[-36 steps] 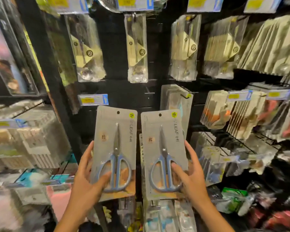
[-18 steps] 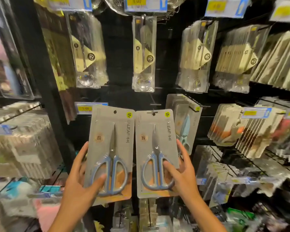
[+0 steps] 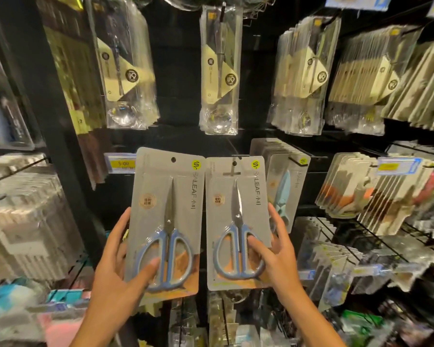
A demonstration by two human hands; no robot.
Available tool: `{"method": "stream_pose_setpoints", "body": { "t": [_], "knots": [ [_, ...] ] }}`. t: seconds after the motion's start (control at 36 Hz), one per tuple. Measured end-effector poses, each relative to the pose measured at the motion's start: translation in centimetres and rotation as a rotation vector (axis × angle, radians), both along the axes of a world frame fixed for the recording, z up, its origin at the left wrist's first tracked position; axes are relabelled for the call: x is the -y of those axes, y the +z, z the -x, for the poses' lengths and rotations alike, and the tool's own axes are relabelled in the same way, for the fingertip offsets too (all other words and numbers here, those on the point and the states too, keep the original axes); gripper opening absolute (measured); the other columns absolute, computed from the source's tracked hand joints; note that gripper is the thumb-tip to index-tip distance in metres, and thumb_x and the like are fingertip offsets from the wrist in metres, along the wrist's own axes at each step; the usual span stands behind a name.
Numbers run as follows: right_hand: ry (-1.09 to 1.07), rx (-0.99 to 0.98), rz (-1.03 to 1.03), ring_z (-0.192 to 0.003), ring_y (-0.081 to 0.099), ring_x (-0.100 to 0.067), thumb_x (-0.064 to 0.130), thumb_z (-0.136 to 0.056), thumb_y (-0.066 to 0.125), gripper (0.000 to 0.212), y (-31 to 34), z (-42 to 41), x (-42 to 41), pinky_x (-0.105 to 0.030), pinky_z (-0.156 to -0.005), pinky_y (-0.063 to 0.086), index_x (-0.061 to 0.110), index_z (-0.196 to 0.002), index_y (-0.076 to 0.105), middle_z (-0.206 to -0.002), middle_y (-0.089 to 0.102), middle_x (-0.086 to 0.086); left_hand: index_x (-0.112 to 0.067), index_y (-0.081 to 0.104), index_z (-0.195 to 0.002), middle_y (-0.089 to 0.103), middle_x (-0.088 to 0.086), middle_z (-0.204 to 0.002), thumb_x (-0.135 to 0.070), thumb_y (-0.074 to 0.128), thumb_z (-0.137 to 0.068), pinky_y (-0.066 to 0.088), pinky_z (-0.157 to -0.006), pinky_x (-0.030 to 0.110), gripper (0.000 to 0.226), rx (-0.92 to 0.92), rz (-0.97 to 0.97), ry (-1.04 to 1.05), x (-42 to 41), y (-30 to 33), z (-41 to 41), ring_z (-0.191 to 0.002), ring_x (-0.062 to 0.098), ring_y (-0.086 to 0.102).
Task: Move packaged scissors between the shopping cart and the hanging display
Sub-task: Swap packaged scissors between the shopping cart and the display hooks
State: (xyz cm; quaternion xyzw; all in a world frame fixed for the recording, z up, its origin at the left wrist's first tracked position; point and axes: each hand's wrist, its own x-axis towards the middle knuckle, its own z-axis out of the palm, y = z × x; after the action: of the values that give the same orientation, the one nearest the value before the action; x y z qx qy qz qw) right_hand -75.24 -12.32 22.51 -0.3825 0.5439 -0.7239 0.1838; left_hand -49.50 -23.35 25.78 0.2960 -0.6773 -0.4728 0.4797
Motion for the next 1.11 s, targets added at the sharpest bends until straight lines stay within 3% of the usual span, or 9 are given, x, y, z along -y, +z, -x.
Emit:
{"method": "stream_pose_setpoints", "body": {
  "t": [0.25, 0.36, 0.44, 0.5, 0.58, 0.67, 0.75, 0.89, 1.11],
  "knots": [
    [-0.002, -0.011, 0.019, -0.120, 0.064, -0.009, -0.002, -0.094, 0.061, 0.073, -0.8, 0.9, 1.0, -0.030, -0.093, 0.058, 0.033, -0.152, 0.035, -0.136, 0.060, 0.024, -0.061, 0.034, -0.142, 0.054, -0.026, -0.141, -0.015, 0.079, -0.076, 0.049, -0.098, 0.033, 0.092, 0.019, 0.033, -0.024, 0.5, 0.6, 1.3, -0.124, 0.000, 0.058],
    [-0.045, -0.104, -0.018, -0.119, 0.049, -0.042, 0.010, -0.096, 0.064, 0.074, -1.9, 1.3, 2.1, -0.044, -0.097, 0.047, 0.047, -0.151, 0.031, -0.158, 0.035, 0.023, -0.062, 0.034, -0.142, 0.056, -0.026, -0.139, -0.015, 0.078, -0.074, 0.050, -0.097, 0.033, 0.093, 0.014, 0.022, -0.020, 0.9, 0.5, 1.9, -0.123, -0.002, 0.058],
    [-0.080, -0.203, -0.040, -0.143, 0.041, -0.021, 0.024, -0.098, 0.063, 0.075, -2.4, 1.7, 2.9, -0.051, -0.111, 0.043, 0.057, -0.151, 0.022, -0.161, 0.027, 0.027, -0.063, 0.034, -0.141, 0.055, -0.024, -0.141, -0.013, 0.079, -0.074, 0.050, -0.101, 0.040, 0.095, 0.013, 0.010, -0.009, 1.2, 0.6, 2.3, -0.123, 0.000, 0.058],
    [-0.123, -0.277, -0.119, -0.131, 0.046, -0.042, 0.031, -0.100, 0.060, 0.076, -2.8, 2.2, 3.8, -0.061, -0.103, 0.044, 0.060, -0.151, 0.013, -0.160, 0.036, -0.001, -0.062, 0.034, -0.142, 0.054, -0.029, -0.139, -0.013, 0.079, -0.073, 0.049, -0.101, 0.041, 0.095, 0.013, 0.017, 0.001, 1.3, 0.8, 2.5, -0.123, -0.002, 0.058],
    [-0.155, -0.327, -0.220, -0.089, 0.062, -0.051, 0.039, -0.101, 0.056, 0.076, -3.2, 3.2, 5.1, -0.063, -0.075, 0.054, 0.064, -0.149, 0.004, -0.120, 0.052, -0.039, -0.060, 0.034, -0.143, 0.052, -0.038, -0.135, -0.016, 0.078, -0.072, 0.049, -0.100, 0.039, 0.095, 0.009, 0.029, 0.012, 1.6, 0.9, 2.9, -0.121, -0.006, 0.057],
    [-0.160, -0.391, -0.273, -0.056, 0.056, -0.035, 0.045, -0.101, 0.053, 0.077, -3.8, 4.5, 7.0, -0.043, -0.050, 0.045, 0.063, -0.149, -0.004, -0.087, 0.064, -0.026, -0.060, 0.034, -0.143, 0.053, -0.039, -0.133, -0.016, 0.078, -0.072, 0.049, -0.099, 0.036, 0.095, -0.003, 0.031, 0.025, 1.8, 1.2, 3.3, -0.120, -0.007, 0.057],
    [-0.150, -0.443, -0.303, -0.048, 0.046, -0.031, 0.047, -0.102, 0.048, 0.078, -4.2, 5.7, 9.0, -0.036, -0.047, 0.033, 0.062, -0.148, -0.012, -0.055, 0.047, -0.005, -0.058, 0.033, -0.145, 0.051, -0.039, -0.135, -0.016, 0.078, -0.072, 0.047, -0.098, 0.031, 0.095, -0.007, 0.058, 0.035, 2.1, 1.4, 3.7, -0.120, -0.009, 0.056],
    [-0.163, -0.513, -0.342, -0.042, 0.043, -0.012, 0.042, -0.105, 0.041, 0.077, -4.2, 7.6, 12.5, -0.023, -0.041, 0.032, 0.063, -0.144, -0.022, -0.078, 0.031, 0.023, -0.054, 0.034, -0.146, 0.051, -0.039, -0.137, -0.015, 0.077, -0.072, 0.047, -0.099, 0.033, 0.094, -0.029, 0.072, 0.047, 2.3, 1.8, 4.2, -0.122, -0.008, 0.056],
    [-0.221, -0.541, -0.550, -0.097, 0.065, -0.041, 0.038, -0.107, 0.040, 0.075, -2.8, 10.0, 17.1, -0.052, -0.079, 0.057, 0.046, -0.154, -0.018, -0.133, 0.053, -0.017, -0.051, 0.034, -0.147, 0.053, -0.040, -0.132, -0.014, 0.076, -0.072, 0.048, -0.096, 0.030, 0.093, -0.036, 0.087, 0.052, 2.7, 2.3, 4.7, -0.120, -0.009, 0.057]
  ]
}}
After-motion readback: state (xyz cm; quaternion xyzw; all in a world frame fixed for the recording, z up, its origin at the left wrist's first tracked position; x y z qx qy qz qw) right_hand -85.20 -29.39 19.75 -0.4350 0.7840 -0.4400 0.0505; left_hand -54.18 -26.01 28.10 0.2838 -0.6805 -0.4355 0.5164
